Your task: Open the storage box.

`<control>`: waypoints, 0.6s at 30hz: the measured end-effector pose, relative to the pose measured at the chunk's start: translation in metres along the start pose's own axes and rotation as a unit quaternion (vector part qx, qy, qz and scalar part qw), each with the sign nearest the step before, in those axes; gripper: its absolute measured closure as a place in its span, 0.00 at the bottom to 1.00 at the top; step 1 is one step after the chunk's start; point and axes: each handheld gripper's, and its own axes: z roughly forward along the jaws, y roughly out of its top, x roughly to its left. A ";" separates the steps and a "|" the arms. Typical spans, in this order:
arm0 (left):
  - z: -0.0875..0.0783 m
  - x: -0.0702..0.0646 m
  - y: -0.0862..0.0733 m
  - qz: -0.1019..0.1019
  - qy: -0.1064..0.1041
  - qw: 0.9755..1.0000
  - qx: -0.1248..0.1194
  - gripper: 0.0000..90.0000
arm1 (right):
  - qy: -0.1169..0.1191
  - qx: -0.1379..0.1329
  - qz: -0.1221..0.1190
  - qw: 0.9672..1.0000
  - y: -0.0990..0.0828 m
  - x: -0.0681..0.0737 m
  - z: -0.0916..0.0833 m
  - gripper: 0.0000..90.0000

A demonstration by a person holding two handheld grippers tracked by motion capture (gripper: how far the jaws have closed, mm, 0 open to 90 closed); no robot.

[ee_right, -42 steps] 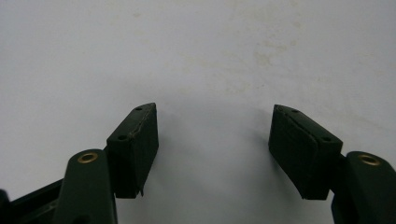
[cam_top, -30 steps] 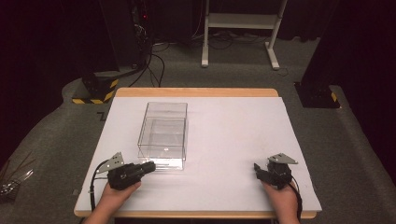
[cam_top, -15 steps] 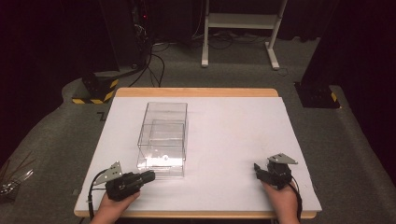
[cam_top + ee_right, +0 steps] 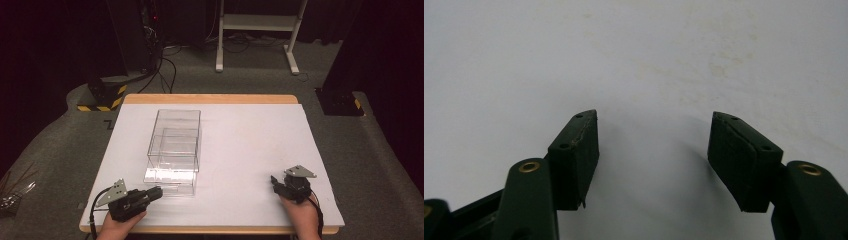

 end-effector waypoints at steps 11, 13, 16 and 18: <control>-0.011 -0.004 0.002 -0.007 0.024 1.000 -0.006 0.78 | 0.021 -0.010 -0.029 0.999 0.006 0.026 -0.007 0.47; -0.016 -0.006 0.002 -0.004 0.032 0.999 -0.007 0.76 | 0.022 -0.009 -0.031 0.999 0.006 0.028 -0.007 0.47; -0.024 -0.005 0.004 -0.002 0.047 0.999 -0.020 0.76 | 0.024 -0.012 -0.029 0.999 0.007 0.030 -0.008 0.48; -0.029 -0.003 0.005 -0.002 0.062 0.998 -0.032 0.78 | 0.023 -0.020 -0.028 0.999 0.008 0.032 -0.010 0.49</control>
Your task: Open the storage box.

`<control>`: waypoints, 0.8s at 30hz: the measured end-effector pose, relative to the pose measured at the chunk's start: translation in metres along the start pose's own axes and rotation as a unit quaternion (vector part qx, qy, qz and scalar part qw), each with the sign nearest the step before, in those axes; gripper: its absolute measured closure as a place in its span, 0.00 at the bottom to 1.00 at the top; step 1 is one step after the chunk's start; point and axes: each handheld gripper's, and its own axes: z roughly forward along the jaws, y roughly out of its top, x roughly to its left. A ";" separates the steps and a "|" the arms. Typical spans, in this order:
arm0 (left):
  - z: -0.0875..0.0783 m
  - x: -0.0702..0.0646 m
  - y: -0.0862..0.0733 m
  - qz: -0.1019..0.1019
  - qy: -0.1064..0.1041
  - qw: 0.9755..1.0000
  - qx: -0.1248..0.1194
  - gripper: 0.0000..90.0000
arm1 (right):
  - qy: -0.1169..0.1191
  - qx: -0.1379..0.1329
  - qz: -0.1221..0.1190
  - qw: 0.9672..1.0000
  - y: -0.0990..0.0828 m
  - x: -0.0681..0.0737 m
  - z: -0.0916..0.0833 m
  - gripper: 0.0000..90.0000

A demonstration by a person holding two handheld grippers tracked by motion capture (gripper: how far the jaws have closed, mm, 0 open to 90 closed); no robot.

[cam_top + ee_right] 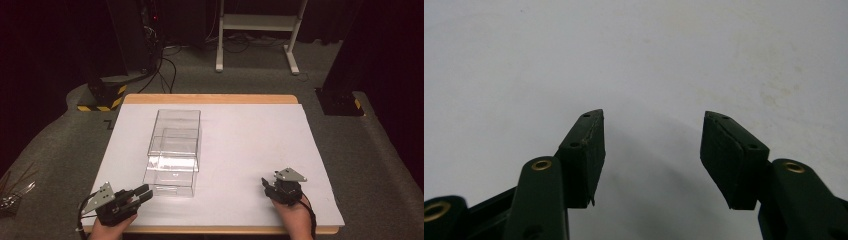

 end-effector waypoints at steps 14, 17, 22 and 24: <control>-0.003 0.024 -0.002 -0.011 0.133 0.991 0.020 0.95 | 0.013 -0.022 -0.017 1.000 0.005 0.029 -0.007 0.59; 0.004 0.026 -0.003 -0.008 0.154 0.988 0.032 0.95 | 0.022 -0.025 -0.026 0.999 0.007 0.038 -0.008 0.65; 0.014 0.031 -0.005 -0.012 0.182 0.982 0.050 0.97 | 0.039 -0.025 -0.037 0.998 0.010 0.052 -0.007 0.71; 0.017 0.034 -0.006 -0.021 0.180 0.982 0.052 0.97 | 0.045 -0.026 -0.047 0.998 0.013 0.060 -0.006 0.74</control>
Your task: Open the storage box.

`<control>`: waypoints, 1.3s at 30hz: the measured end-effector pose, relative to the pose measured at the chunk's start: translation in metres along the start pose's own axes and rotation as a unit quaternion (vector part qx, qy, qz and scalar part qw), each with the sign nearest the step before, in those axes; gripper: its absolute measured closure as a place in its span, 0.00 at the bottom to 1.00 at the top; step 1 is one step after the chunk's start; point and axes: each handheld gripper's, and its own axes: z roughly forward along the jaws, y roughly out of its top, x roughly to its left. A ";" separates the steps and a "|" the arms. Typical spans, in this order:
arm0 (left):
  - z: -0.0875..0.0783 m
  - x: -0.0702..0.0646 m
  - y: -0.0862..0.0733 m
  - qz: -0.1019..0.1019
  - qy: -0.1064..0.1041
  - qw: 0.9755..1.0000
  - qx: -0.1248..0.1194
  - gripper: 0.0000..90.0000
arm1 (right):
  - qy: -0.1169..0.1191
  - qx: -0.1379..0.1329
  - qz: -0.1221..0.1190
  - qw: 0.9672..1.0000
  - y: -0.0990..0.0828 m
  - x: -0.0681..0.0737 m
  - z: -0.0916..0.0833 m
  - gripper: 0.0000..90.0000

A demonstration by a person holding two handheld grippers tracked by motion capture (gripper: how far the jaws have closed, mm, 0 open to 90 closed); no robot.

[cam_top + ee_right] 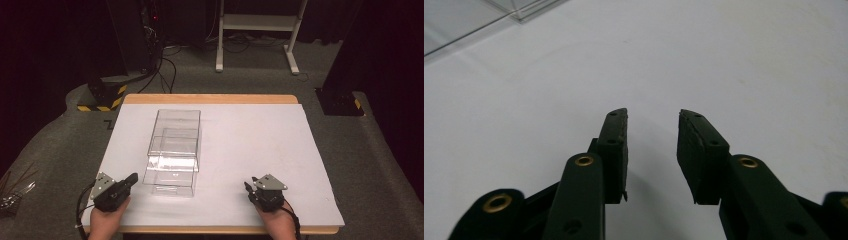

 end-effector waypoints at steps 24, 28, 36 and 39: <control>0.013 -0.019 -0.002 0.017 -0.055 0.998 0.019 0.98 | 0.050 -0.035 -0.034 0.998 0.041 0.071 0.032 0.74; 0.013 -0.018 -0.002 0.013 -0.056 0.998 0.016 0.97 | 0.061 -0.039 -0.037 0.997 0.048 0.087 0.039 0.76; 0.016 -0.018 -0.001 0.012 -0.059 0.998 0.017 1.00 | 0.084 -0.040 -0.027 0.995 0.055 0.104 0.053 0.81; 0.015 -0.015 -0.001 0.004 -0.058 0.998 0.016 1.00 | 0.087 -0.043 -0.032 0.995 0.055 0.111 0.052 0.85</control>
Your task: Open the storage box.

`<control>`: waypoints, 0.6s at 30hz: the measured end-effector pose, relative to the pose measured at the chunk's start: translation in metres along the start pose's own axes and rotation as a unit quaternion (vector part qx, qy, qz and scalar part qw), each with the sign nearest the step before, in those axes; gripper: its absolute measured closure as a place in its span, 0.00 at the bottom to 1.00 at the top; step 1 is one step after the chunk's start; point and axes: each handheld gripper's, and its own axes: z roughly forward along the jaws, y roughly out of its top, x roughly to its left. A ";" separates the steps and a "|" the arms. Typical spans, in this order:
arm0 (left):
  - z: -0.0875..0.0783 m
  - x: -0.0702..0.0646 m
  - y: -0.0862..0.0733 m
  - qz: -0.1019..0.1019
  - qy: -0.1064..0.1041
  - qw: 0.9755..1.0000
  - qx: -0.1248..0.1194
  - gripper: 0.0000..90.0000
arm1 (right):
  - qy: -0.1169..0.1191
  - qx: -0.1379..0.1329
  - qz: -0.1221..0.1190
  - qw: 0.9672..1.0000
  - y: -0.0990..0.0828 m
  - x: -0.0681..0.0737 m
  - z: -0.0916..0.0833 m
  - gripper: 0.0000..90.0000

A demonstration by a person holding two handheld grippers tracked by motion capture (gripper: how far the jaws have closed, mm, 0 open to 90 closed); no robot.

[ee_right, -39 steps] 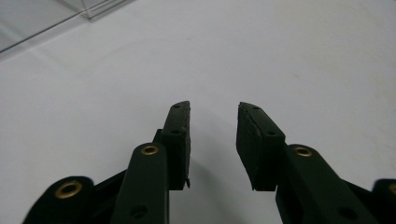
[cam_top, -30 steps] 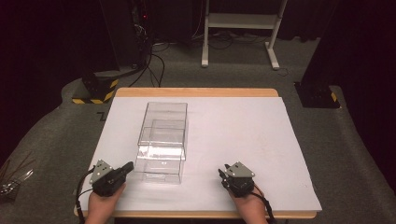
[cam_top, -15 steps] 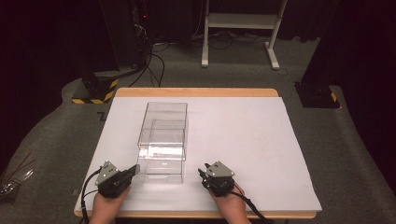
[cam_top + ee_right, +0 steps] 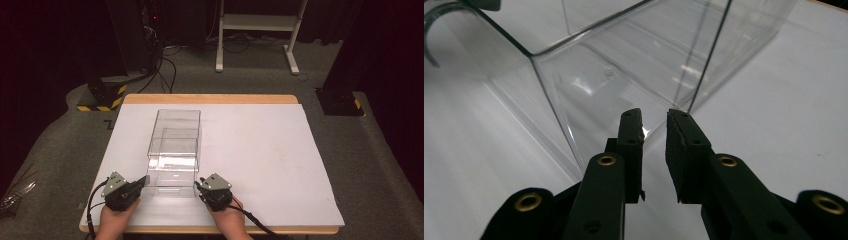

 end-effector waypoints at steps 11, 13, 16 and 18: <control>-0.009 0.000 -0.005 -0.008 -0.012 1.000 0.005 1.00 | 0.012 -0.005 -0.013 1.000 -0.004 0.011 -0.008 0.87; -0.011 -0.003 -0.006 -0.007 -0.010 1.000 0.007 1.00 | 0.014 -0.006 -0.012 1.000 -0.005 0.013 -0.009 0.88; -0.015 -0.006 -0.008 -0.004 -0.008 1.000 0.009 1.00 | 0.017 -0.006 -0.011 1.000 -0.007 0.015 -0.011 0.89; -0.017 -0.006 -0.009 -0.005 -0.006 1.000 0.009 1.00 | 0.019 -0.007 -0.015 1.000 -0.008 0.017 -0.013 0.89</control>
